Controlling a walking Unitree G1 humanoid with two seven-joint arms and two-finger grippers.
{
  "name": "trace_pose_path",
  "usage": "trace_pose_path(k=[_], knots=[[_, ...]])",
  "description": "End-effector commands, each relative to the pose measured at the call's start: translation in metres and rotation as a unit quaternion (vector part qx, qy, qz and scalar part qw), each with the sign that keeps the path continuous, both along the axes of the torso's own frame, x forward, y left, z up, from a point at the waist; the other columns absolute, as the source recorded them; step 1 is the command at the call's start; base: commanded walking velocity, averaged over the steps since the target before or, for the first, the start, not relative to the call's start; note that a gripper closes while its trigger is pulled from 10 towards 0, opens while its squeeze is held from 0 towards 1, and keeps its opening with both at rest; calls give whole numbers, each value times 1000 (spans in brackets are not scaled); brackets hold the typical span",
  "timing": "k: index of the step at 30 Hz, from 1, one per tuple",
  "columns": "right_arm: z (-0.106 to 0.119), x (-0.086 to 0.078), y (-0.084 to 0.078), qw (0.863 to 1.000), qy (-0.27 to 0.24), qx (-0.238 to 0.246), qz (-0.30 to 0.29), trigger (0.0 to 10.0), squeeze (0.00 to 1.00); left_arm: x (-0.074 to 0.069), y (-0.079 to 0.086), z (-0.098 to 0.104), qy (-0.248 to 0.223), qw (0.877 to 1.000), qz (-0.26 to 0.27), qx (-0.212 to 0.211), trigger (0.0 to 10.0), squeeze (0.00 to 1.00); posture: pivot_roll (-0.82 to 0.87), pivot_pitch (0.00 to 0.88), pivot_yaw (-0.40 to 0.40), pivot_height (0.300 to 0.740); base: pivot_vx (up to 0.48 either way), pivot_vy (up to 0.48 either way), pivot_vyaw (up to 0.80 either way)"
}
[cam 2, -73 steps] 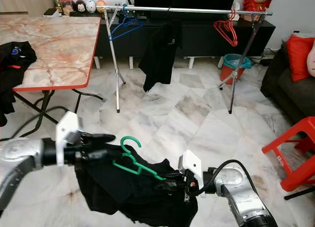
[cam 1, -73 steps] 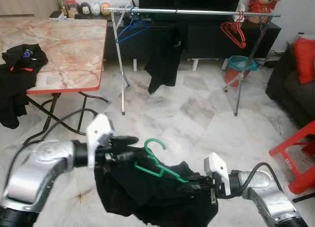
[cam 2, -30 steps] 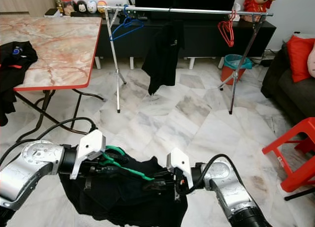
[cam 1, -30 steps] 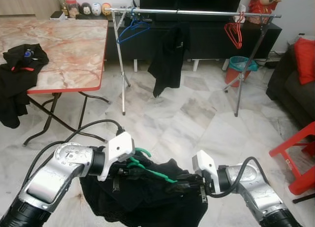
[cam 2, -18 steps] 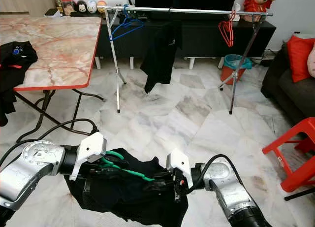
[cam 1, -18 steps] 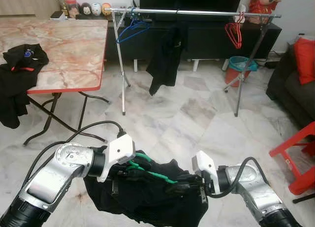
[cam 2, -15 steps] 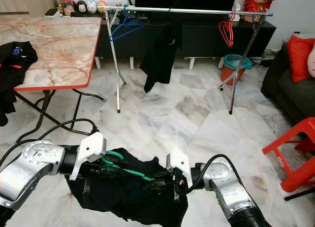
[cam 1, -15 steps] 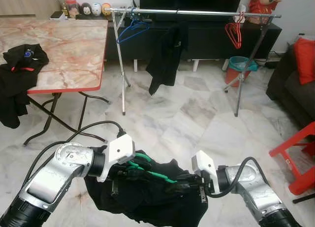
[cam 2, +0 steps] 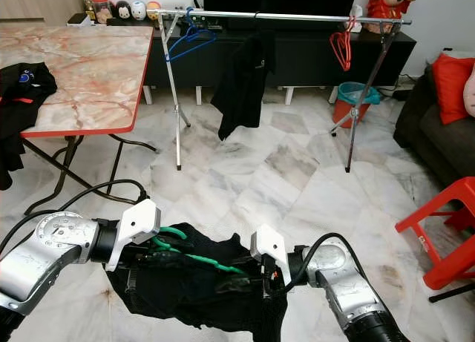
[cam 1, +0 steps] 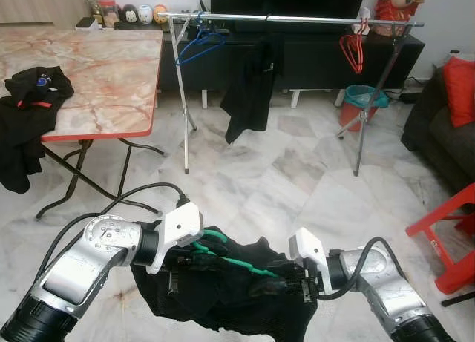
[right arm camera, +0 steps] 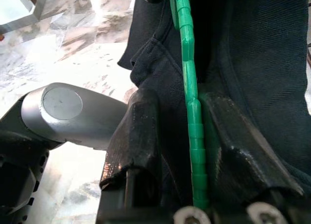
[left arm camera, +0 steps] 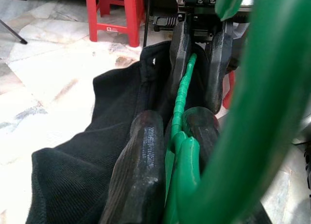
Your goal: Hang hanger
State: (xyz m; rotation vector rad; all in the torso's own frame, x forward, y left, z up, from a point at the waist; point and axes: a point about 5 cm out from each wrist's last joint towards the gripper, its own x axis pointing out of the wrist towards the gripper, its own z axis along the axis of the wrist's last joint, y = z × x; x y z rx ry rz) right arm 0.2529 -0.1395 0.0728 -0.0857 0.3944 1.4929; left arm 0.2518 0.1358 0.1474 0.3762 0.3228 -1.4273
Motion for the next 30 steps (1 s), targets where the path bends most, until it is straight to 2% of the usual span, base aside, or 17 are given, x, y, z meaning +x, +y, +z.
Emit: trace_pose_path(k=[1,9,14,21,22,23,24,30], knots=[[9,-2,5,999,-12,17,30,10000,1000,8,4,3,-24,999,26,21,0,0,148,0,-55,740,0,0,0],[11,-3,4,999,-7,20,38,10000,1000,10,1,-2,-27,999,22,30,0,0,134,0,-53,740,0,0,0],[11,-13,4,998,10,23,64,10000,1000,10,-1,-3,-25,999,21,26,0,0,128,0,-52,740,0,0,0],[8,-22,-1,995,23,0,94,10000,1000,11,-3,-4,-25,999,16,26,0,0,121,0,-48,740,0,0,0],[7,-24,-3,994,27,-9,105,10000,302,11,-4,-4,-25,999,14,25,0,0,122,0,-48,740,0,0,0],[7,-25,-4,994,29,-12,109,10000,302,11,-4,-4,-24,999,14,25,0,0,122,0,-48,740,0,0,0],[8,-25,-5,994,24,-16,106,10000,0,10,-5,-5,-23,999,11,26,0,0,122,0,-48,740,0,0,0],[13,-20,-6,994,14,-13,106,10000,0,8,-7,-7,-18,999,5,26,0,0,120,0,-44,740,0,0,0]])
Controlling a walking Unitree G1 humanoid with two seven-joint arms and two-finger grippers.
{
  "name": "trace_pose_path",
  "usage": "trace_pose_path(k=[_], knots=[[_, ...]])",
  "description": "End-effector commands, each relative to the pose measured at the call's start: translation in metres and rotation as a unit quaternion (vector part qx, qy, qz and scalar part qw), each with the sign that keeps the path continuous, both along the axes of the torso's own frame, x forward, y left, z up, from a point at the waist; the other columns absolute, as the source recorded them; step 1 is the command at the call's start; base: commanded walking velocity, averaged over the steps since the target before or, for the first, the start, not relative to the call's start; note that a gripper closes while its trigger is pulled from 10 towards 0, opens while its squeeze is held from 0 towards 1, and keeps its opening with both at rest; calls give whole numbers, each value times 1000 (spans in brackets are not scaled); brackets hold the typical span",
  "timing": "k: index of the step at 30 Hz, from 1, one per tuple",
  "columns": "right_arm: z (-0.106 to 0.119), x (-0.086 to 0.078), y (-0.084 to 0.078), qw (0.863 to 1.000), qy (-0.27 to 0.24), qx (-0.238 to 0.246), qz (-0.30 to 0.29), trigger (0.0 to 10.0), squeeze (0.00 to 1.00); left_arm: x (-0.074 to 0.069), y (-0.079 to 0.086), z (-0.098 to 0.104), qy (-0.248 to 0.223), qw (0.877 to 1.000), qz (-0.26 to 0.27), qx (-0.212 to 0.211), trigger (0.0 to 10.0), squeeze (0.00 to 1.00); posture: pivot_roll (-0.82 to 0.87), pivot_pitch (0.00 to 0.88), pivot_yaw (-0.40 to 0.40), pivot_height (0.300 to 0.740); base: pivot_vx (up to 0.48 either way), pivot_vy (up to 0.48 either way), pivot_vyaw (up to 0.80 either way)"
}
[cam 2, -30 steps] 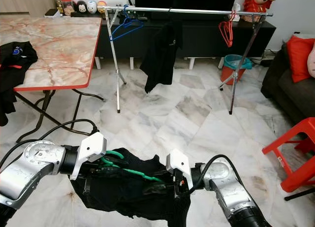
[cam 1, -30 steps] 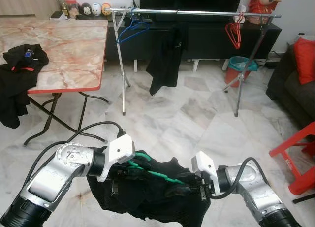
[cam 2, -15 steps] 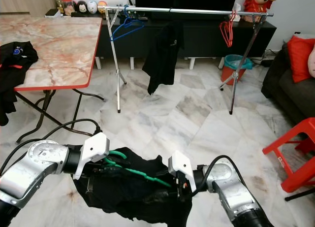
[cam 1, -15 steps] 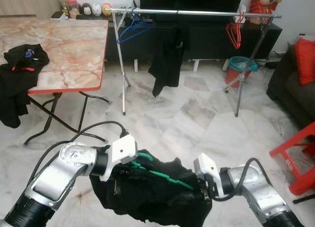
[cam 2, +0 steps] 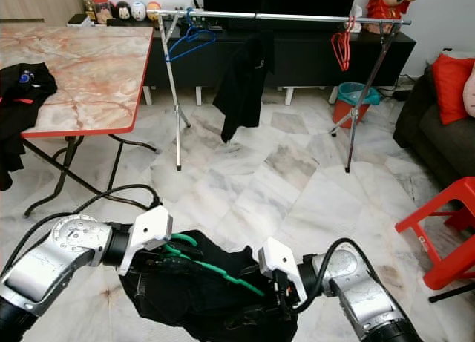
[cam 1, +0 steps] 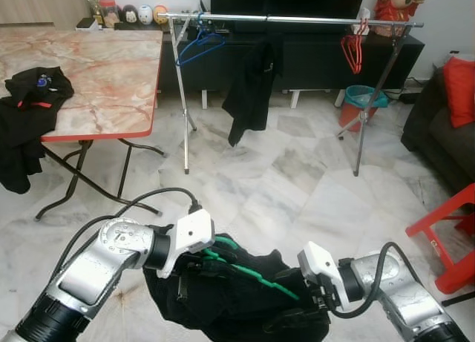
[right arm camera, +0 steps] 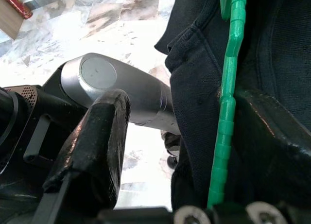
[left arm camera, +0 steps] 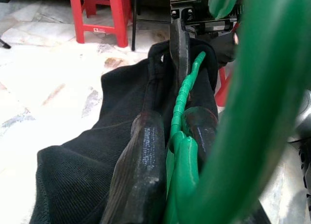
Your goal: Hang hanger
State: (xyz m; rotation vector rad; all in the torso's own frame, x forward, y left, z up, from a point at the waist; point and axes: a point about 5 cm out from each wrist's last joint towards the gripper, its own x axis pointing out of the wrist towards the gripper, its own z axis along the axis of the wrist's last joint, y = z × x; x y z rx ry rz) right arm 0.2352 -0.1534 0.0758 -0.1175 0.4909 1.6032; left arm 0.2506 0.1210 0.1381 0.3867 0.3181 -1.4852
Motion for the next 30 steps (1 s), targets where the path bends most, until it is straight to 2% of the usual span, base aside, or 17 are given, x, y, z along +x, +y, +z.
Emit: trace_pose_path(k=[1,3,4,5,8,11,20,23,24,25,27,28,29,30], knots=[[12,-3,9,998,-8,26,53,10000,0,9,6,1,-20,999,31,25,0,0,118,0,-43,740,0,0,0],[15,-2,11,998,1,29,62,10000,0,10,4,1,-19,999,27,25,0,0,112,0,-41,740,0,0,0],[15,-1,13,998,4,28,64,10000,745,10,2,1,-21,999,24,24,0,0,111,0,-41,740,0,0,0],[15,-1,13,997,8,27,70,10000,1000,11,1,2,-21,999,23,21,0,0,112,0,-37,740,0,0,0],[16,-1,13,997,12,26,78,10000,1000,11,-1,3,-22,999,22,18,0,0,109,0,-32,740,0,0,0],[22,2,17,996,11,45,82,10000,1000,11,1,3,-21,999,20,20,0,0,104,0,-26,740,0,0,0],[46,29,33,992,-30,125,11,10000,1000,8,1,2,-15,1000,14,23,0,0,106,0,-3,740,0,0,0],[49,37,35,990,-67,122,-11,10000,1000,8,1,1,-14,1000,14,24,0,0,106,0,3,740,0,0,0],[49,40,35,989,-79,120,-22,10000,282,8,1,1,-14,1000,13,25,0,0,106,0,5,740,0,0,0],[50,42,34,989,-87,118,-30,10000,0,8,1,1,-13,1000,12,26,0,0,108,0,6,740,0,0,0],[51,42,33,988,-92,118,-35,10000,0,8,1,1,-13,999,12,27,0,0,108,0,6,740,0,0,0],[53,47,31,984,-111,122,-69,10000,0,9,1,0,-25,999,19,31,0,0,107,0,6,740,0,0,0],[55,51,29,978,-132,122,-104,10000,0,10,1,-1,-32,998,30,35,2118,0,107,0,7,740,0,0,0],[56,54,28,973,-147,123,-127,10000,0,11,1,-2,-36,998,37,37,2118,0,107,0,8,740,0,0,0]])
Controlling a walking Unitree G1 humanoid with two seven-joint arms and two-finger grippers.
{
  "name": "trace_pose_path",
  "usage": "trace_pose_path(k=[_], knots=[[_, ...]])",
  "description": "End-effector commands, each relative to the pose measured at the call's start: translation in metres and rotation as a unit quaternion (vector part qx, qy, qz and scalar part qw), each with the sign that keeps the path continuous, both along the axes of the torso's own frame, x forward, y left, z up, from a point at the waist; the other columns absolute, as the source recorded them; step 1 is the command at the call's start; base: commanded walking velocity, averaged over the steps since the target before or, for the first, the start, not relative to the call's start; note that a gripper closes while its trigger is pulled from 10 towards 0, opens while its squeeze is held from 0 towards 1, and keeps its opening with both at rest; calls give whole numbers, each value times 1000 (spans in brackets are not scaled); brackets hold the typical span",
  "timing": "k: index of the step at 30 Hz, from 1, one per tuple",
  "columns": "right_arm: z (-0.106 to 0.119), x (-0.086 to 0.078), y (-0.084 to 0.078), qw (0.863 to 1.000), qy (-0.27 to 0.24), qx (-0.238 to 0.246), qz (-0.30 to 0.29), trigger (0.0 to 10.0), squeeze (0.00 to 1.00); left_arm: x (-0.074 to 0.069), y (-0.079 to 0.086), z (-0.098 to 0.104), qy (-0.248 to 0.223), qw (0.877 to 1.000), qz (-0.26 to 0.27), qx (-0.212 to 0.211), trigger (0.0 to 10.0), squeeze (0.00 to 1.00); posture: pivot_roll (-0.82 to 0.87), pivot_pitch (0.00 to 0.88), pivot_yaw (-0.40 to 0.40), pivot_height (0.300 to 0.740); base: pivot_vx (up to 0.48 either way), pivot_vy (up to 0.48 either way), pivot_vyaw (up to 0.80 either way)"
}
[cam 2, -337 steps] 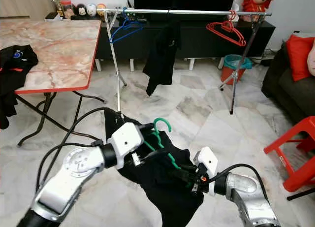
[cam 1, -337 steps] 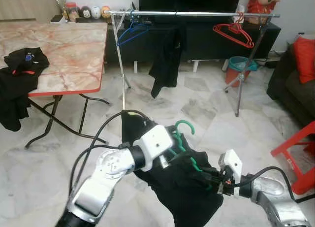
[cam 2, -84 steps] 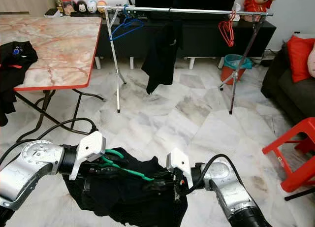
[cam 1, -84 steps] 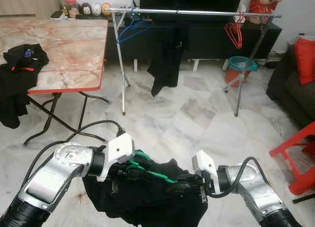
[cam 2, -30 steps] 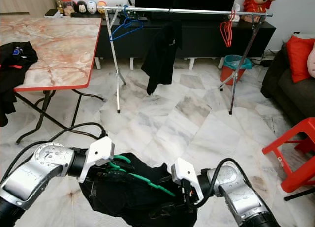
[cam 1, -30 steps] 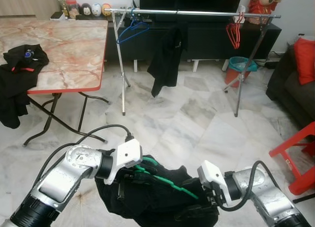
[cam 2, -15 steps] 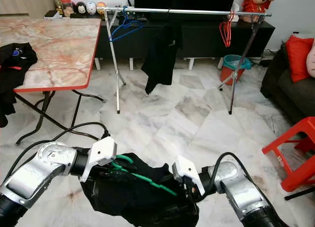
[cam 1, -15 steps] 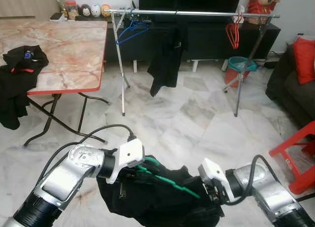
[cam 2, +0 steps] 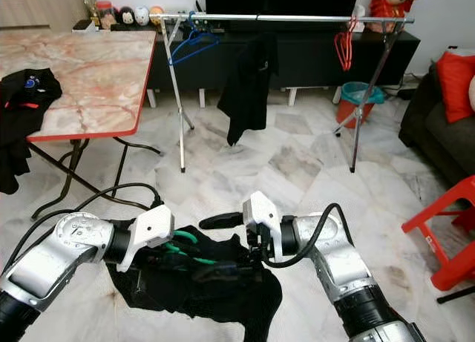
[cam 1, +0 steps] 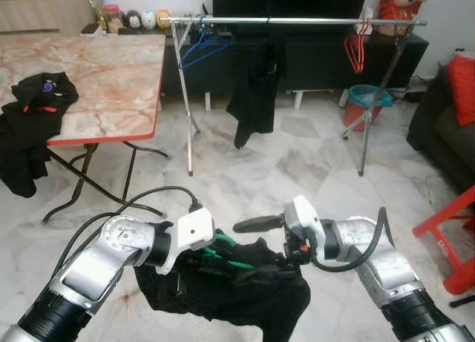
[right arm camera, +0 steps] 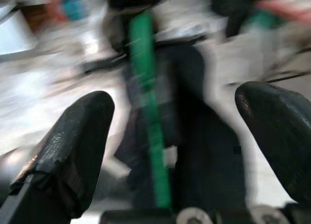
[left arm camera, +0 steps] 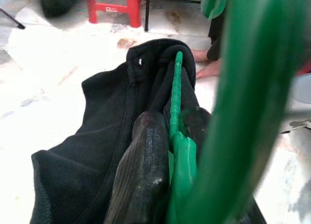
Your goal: Hang hanger
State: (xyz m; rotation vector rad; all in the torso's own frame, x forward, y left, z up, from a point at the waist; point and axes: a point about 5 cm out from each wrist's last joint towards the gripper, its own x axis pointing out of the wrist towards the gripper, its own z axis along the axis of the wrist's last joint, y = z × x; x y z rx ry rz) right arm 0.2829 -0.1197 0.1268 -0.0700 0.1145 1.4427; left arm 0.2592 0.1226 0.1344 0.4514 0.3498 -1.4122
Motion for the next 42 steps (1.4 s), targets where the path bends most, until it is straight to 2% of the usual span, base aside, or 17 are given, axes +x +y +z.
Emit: trace_pose_path(k=[1,2,3,5,6,8,9,10,12,13,20,23,25,27,35,39,42], knots=[[5,11,-7,996,-35,6,-85,10000,0,4,0,0,-24,999,20,6,10000,0,103,0,8,740,0,0,0],[4,17,-11,988,-46,8,-145,10000,0,6,1,-3,-29,999,40,7,10000,0,102,0,8,740,0,0,0],[4,17,-11,988,-46,8,-145,10000,0,6,1,-3,-29,999,40,7,10000,0,102,0,8,740,0,0,0],[-2,26,-27,952,-74,2,-297,10000,0,13,1,-6,-50,994,94,-6,10000,0,94,0,11,740,0,0,0],[-2,26,-27,952,-74,2,-297,10000,0,13,1,-6,-50,994,94,-6,10000,0,94,0,11,740,0,0,0],[-6,28,-38,923,-74,9,-379,10000,0,19,-1,-7,-65,989,130,-14,10000,0,90,0,14,740,0,0,0],[-6,28,-38,923,-74,9,-379,10000,0,19,-1,-7,-65,989,130,-14,10000,0,90,0,14,740,0,0,0],[-8,29,-48,894,-70,20,-442,10000,0,22,-3,-7,-72,985,154,-24,10000,0,84,0,16,740,0,0,0],[-12,29,-55,870,-65,28,-488,10000,0,24,-5,-5,-84,982,168,-33,10000,0,82,0,16,740,0,0,0],[-17,29,-62,844,-61,27,-533,10000,0,25,-7,-4,-91,979,180,-41,10000,0,83,0,15,740,0,0,0],[-38,29,-73,768,-23,-6,-640,10000,0,29,-21,2,-130,967,208,-71,10000,0,81,0,10,740,0,0,0],[-53,26,-79,733,38,12,-679,10000,0,31,-26,10,-156,960,215,-86,10000,0,84,0,7,740,0,0,0],[-62,23,-79,730,66,14,-680,10000,0,29,-30,14,-171,959,206,-91,10000,0,89,0,6,740,0,0,0],[-70,20,-74,743,80,1,-664,10000,0,27,-35,19,-182,959,195,-100,10000,0,87,0,5,740,0,0,0],[-77,6,-33,837,116,-7,-535,10000,0,18,-54,27,-218,955,149,-133,10000,0,73,0,4,740,0,0,0],[-77,-2,-24,863,117,-4,-491,10000,0,16,-55,26,-215,957,142,-134,10000,0,70,0,6,740,0,0,0],[-76,-5,-23,870,117,-3,-480,10000,0,15,-56,25,-212,958,137,-135,10000,0,69,0,6,740,0,0,0]])
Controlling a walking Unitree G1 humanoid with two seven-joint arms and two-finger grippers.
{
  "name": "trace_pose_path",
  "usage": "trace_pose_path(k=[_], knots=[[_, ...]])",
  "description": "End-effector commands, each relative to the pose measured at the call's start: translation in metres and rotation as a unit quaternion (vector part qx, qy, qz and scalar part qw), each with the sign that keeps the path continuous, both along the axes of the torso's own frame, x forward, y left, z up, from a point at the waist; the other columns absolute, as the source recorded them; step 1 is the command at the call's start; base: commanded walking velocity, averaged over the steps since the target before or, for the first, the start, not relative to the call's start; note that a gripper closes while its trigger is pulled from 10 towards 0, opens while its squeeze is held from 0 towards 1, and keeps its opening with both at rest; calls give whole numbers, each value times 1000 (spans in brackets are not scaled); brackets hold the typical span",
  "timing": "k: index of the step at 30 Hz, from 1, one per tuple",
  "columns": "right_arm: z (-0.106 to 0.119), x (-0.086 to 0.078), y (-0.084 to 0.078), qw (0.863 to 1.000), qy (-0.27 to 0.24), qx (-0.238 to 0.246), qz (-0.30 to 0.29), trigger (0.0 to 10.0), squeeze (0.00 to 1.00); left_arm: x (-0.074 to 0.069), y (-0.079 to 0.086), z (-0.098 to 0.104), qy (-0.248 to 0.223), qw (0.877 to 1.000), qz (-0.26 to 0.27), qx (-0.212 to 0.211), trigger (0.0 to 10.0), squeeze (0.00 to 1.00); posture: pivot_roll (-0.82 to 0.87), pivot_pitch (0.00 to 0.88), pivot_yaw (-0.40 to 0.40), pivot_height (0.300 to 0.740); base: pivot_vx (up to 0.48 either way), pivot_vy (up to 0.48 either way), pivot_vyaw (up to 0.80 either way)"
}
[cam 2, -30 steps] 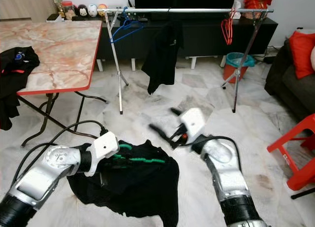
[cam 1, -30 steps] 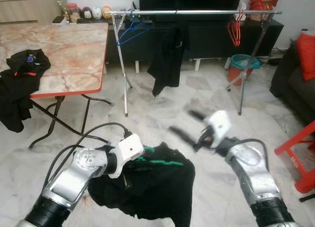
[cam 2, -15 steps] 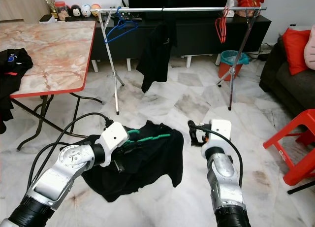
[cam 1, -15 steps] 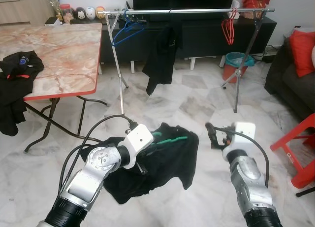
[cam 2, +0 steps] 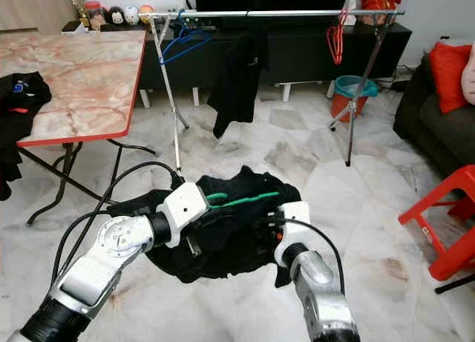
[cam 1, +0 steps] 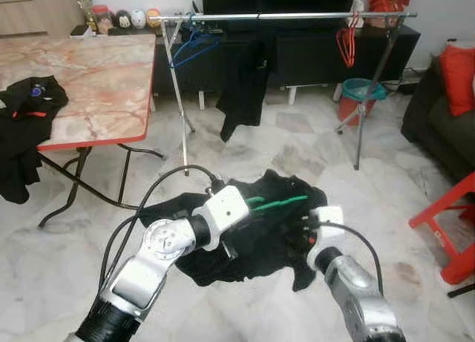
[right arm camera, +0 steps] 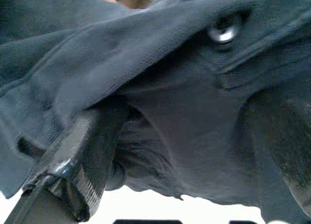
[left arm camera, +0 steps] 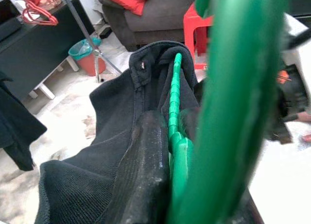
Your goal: Hang hanger
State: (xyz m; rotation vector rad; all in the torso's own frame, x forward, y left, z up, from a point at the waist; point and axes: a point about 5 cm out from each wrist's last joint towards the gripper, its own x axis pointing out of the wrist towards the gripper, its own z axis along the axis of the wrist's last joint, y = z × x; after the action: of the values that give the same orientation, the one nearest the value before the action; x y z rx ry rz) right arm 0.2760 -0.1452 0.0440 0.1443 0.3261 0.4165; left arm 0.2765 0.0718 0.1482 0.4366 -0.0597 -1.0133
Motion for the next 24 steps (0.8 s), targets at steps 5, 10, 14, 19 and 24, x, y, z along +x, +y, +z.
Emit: trace_pose_path(k=[5,10,14,19,24], knots=[[7,-9,6,999,-2,5,44,10000,0,-6,-5,7,-18,999,-32,-6,10000,0,70,0,5,740,0,0,0],[16,-19,4,999,-22,15,39,10000,0,-10,-4,3,-7,999,-38,-5,10000,0,78,0,2,740,0,0,0],[29,-40,2,997,-29,45,62,10000,0,-10,2,2,0,999,-39,2,10000,0,73,0,1,740,0,0,0],[18,-61,-20,1000,13,-10,11,10000,0,-8,8,-1,6,999,-35,11,10000,0,55,0,0,740,0,0,0],[5,-66,-49,992,48,-47,-103,10000,0,-6,8,-1,9,999,-35,14,10000,0,42,0,9,740,0,0,0]])
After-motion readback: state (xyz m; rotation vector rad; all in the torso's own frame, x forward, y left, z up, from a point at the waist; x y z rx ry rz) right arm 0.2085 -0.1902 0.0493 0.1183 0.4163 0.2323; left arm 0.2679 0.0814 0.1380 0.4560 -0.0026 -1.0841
